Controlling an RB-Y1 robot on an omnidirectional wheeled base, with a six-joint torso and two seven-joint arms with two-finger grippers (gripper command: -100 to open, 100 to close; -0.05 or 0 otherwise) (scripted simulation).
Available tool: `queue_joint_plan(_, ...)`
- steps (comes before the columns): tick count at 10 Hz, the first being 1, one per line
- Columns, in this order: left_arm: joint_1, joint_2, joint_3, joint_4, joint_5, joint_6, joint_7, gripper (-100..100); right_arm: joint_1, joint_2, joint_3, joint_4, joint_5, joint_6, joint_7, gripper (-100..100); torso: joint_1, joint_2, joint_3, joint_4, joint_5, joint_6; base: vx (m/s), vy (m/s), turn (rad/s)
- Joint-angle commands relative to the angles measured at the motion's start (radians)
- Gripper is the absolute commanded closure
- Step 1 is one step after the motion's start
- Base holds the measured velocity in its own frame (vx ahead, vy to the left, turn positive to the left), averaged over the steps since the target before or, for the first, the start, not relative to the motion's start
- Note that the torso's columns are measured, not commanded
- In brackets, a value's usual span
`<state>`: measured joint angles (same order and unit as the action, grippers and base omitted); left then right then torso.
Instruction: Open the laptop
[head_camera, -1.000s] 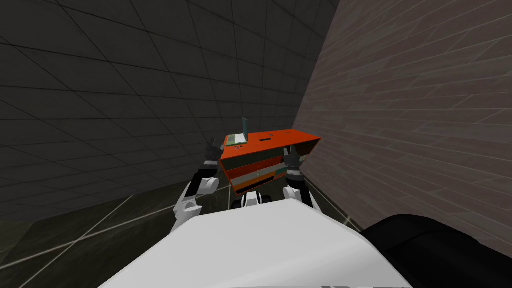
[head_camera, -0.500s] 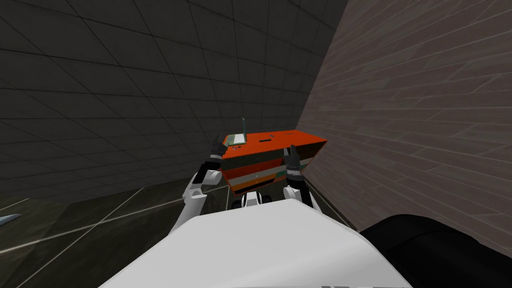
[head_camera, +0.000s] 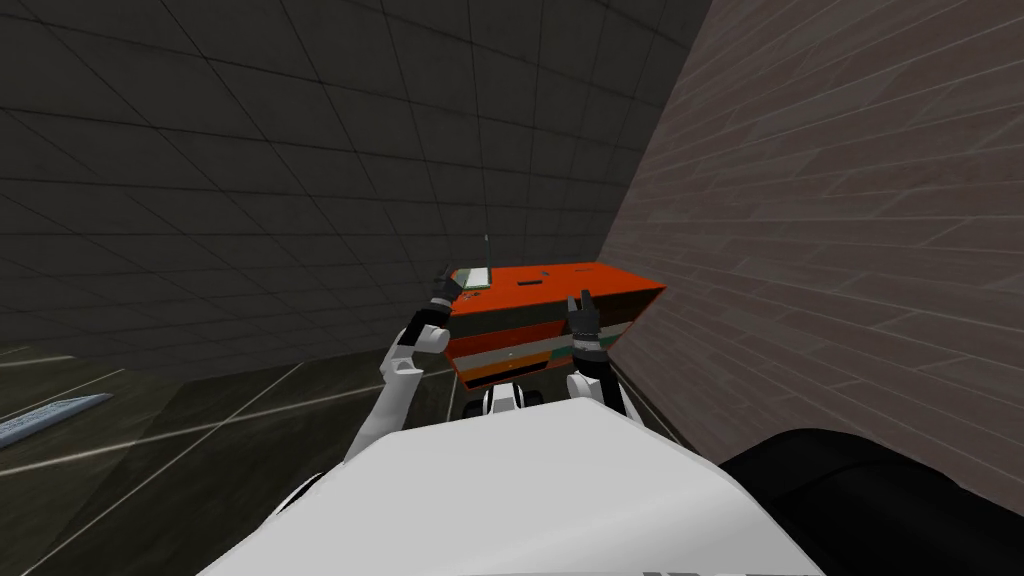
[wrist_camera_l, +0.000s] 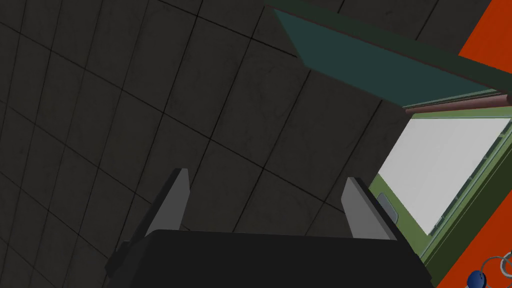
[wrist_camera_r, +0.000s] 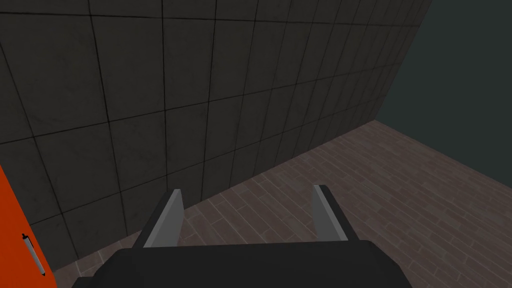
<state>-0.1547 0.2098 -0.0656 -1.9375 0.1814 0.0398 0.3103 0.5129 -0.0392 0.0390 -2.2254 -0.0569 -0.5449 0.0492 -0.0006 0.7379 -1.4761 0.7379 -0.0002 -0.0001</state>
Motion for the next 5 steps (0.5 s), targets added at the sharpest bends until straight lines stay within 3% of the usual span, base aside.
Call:
queue_joint_plan(1,-0.073,0.014,-0.003,0.042,0.008,0.052,0.049,-100,0.0,0.0,0.0,0.0,0.0,0.0,0.0,0,-0.001,0.0,0.0,0.0,0.0,0.0,0.018,-0.107,0.066)
queue_joint_plan(2,-0.108,0.02,-0.006,0.072,0.013,0.087,0.079,-100,0.0,0.0,0.0,0.0,0.0,0.0,0.0,0,0.002,0.0,0.0,0.0,0.0,0.0,0.018,-0.098,0.112)
queue_joint_plan(3,-0.119,0.02,-0.006,0.072,0.013,0.087,0.079,-100,0.0,0.0,0.0,0.0,0.0,0.0,0.0,0,0.002,0.0,0.0,0.0,0.001,0.0,0.013,-0.081,0.059)
queue_joint_plan(4,-0.16,0.028,-0.009,0.104,0.017,0.121,0.109,-100,0.0,0.0,0.0,0.0,0.0,0.0,0.0,0,0.003,0.0,0.0,0.0,0.001,0.0,0.008,-0.095,0.111)
queue_joint_plan(5,-0.167,0.028,-0.009,0.104,0.017,0.121,0.109,-100,0.0,0.0,0.0,0.0,0.0,0.0,0.0,0,0.001,0.001,0.0,0.0,0.0,0.0,0.005,-0.083,0.077)
